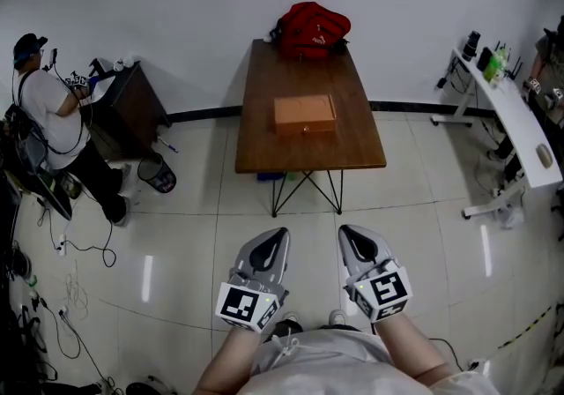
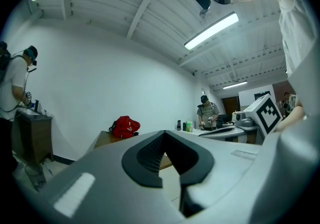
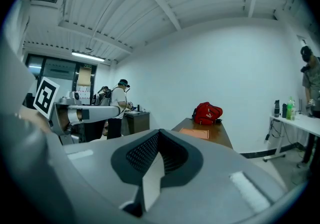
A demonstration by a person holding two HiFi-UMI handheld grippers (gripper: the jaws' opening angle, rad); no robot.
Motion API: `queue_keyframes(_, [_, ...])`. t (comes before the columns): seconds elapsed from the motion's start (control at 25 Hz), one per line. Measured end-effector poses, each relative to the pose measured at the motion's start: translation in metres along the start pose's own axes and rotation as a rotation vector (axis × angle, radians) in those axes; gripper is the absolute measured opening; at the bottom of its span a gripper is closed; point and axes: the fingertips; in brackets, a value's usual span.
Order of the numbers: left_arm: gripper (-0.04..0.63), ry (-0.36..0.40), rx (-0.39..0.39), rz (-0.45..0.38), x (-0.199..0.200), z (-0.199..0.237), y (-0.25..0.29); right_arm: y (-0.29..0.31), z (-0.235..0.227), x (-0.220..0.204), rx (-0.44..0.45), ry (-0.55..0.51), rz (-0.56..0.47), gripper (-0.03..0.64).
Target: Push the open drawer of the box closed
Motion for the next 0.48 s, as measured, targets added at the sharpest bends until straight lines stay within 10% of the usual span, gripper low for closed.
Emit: queue_keyframes(0.48, [0.008,-0.009,0.006,0.039,-0.005,0.0,0.013,-0.001,-0.012,0.005,0.011,-0.004,-0.013,0.005])
Point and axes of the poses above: the fingertips, and each gripper's own axes: y forward along the fingers, z to its left, x out of its top, and after that the axes turned 4 degrees about z, right-handed
